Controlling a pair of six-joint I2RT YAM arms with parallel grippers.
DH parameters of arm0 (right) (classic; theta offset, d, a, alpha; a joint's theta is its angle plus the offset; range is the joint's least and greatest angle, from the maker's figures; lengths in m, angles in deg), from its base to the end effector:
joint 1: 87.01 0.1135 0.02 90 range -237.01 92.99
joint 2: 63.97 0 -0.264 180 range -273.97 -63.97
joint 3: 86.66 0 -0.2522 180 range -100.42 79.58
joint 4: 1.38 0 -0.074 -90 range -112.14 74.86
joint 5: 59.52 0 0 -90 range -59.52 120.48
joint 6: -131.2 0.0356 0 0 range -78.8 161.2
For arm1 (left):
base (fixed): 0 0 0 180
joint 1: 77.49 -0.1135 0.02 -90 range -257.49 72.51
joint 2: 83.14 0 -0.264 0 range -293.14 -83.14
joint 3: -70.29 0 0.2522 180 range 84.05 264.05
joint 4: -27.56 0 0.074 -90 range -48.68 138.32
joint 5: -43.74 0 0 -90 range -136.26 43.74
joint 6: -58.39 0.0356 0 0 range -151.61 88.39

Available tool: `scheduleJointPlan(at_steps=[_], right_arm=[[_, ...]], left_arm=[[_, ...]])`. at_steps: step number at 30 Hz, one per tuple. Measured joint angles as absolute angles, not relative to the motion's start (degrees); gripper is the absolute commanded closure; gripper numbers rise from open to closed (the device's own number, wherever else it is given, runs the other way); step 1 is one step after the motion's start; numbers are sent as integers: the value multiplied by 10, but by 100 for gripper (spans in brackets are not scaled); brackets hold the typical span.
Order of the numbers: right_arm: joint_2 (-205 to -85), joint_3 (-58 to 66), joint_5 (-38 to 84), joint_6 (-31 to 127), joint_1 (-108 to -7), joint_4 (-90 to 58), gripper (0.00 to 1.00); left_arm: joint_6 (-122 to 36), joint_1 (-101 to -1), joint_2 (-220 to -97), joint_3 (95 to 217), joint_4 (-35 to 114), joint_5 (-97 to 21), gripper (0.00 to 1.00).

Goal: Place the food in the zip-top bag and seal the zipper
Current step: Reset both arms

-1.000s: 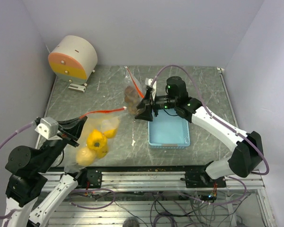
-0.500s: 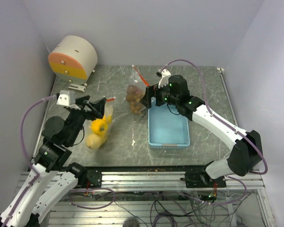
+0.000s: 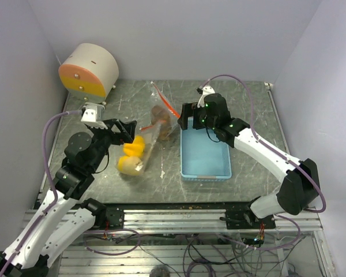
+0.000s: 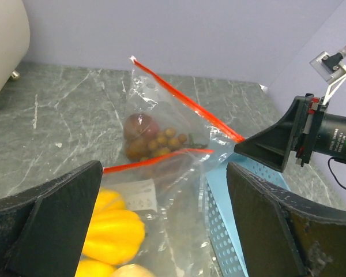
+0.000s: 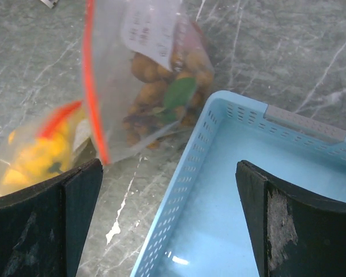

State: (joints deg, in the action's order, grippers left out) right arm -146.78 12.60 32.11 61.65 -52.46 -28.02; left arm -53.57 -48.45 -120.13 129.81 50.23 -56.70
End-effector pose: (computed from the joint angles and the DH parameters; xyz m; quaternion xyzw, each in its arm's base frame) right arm 0.2766 0.1892 0.3137 -0.0984 0.8546 0.2245 0.4577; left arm 0.1352 -0.0677 0.3687 -0.0206 0.7077 -0.2446 0.6625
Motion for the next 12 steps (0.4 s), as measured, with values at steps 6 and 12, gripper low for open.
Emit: scheduleJointPlan(at_steps=[6,12], right_arm=[[-1464,145,344,622,-525,-287,0],[-1451,179,351,631,-528,-290,0]], left_arm=[[-539,-484,-1165,1291,521,-567,0],[-539,-484,-1161,1291,543,-567,0]])
